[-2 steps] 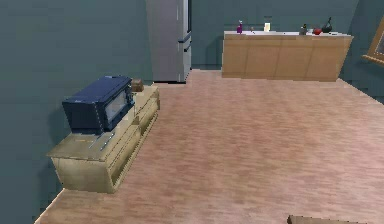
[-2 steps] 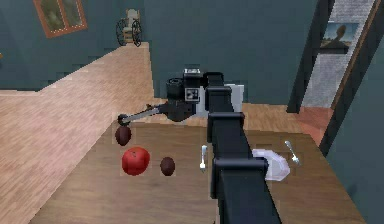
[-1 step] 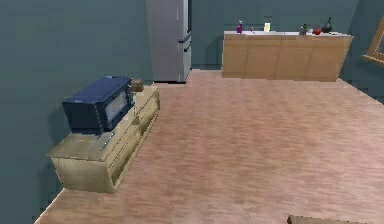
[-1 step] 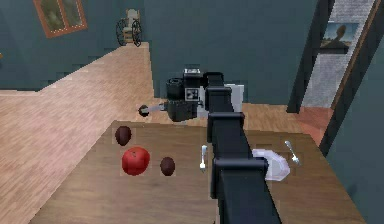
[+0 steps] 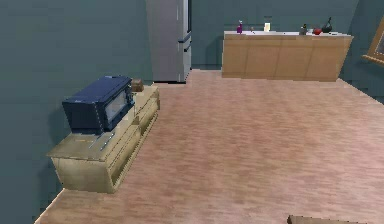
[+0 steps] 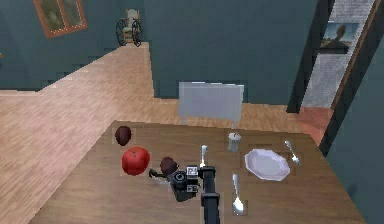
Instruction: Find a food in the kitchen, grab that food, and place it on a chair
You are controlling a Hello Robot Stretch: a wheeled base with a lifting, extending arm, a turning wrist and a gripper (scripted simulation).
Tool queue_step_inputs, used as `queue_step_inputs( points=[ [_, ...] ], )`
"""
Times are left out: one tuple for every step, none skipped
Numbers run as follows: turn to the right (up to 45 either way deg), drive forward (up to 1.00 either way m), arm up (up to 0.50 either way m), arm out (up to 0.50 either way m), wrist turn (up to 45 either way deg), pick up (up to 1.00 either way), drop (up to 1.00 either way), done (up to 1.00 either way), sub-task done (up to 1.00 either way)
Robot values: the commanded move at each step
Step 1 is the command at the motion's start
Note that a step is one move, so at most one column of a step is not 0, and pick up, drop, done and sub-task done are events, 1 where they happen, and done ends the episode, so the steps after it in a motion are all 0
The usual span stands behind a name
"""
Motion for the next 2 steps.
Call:
queue_step_inputs(
  points=[
    [0.0,0.0,0.0,0.0,0.0,1.0,0.0,0.0,0.0],
    [0.0,0.0,0.1,0.0,0.0,0.0,0.0,0.0,0.0]
  ],
)
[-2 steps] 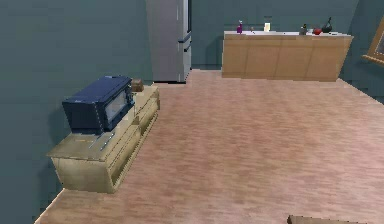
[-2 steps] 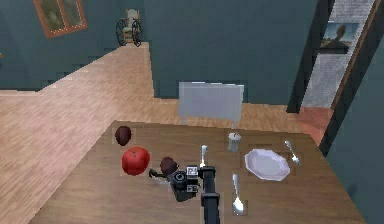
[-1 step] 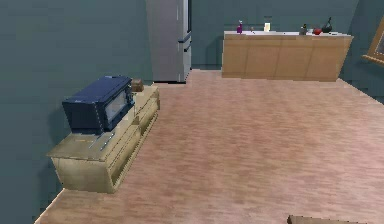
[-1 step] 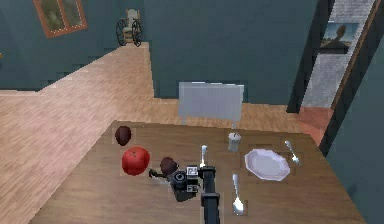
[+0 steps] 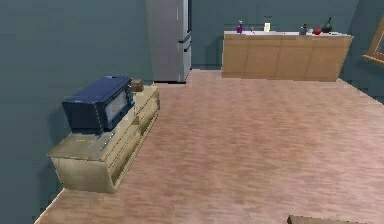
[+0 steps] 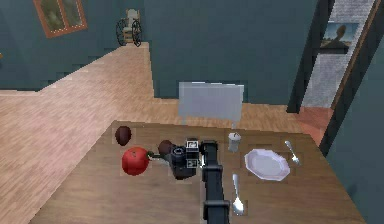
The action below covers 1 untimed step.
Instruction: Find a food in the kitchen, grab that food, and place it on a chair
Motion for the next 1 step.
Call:
queue_step_inputs(
  points=[
    [0.0,0.0,0.22,0.0,0.0,0.0,0.0,0.0,0.0]
  ],
)
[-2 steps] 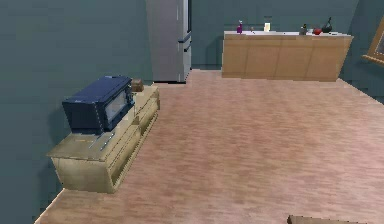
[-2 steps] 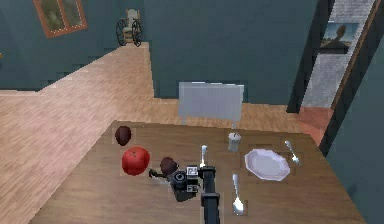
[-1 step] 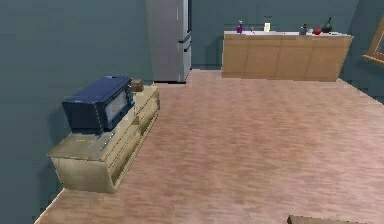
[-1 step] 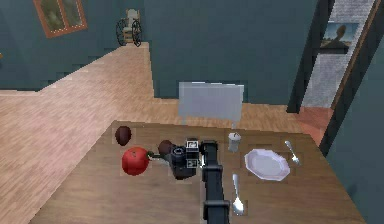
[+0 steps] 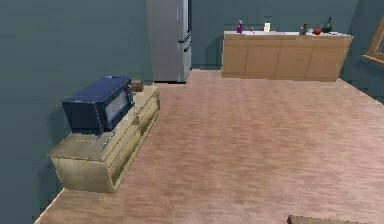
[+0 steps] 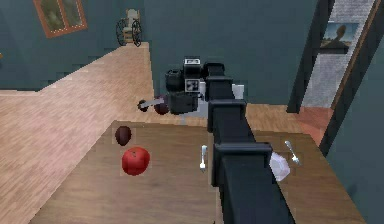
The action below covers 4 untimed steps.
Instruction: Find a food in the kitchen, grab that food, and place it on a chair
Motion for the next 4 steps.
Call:
queue_step_inputs(
  points=[
    [0.0,0.0,0.0,0.0,-45.0,0.0,0.0,0.0,0.0],
    [0.0,0.0,0.0,0.0,-45.0,0.0,0.0,0.0,0.0],
    [0.0,0.0,0.0,0.0,-15.0,0.0,0.0,0.0,0.0],
    [0.0,0.0,0.0,-0.3,0.0,0.0,0.0,0.0,0.0]
  ],
)
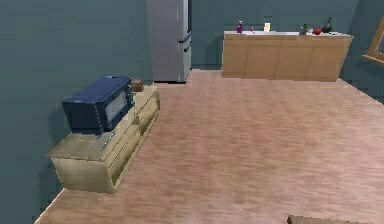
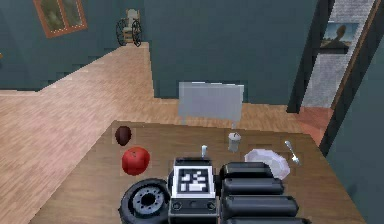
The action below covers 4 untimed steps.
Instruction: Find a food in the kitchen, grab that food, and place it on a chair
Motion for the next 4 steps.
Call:
queue_step_inputs(
  points=[
    [-45.0,0.0,0.0,0.0,0.0,0.0,0.0,0.0,0.0],
    [-36.0,0.0,0.0,0.0,0.0,0.0,0.0,0.0,0.0],
    [0.0,0.1,0.0,0.0,0.0,0.0,0.0,0.0,0.0],
    [45.0,0.0,0.0,0.0,0.0,0.0,0.0,0.0,0.0]
  ],
)
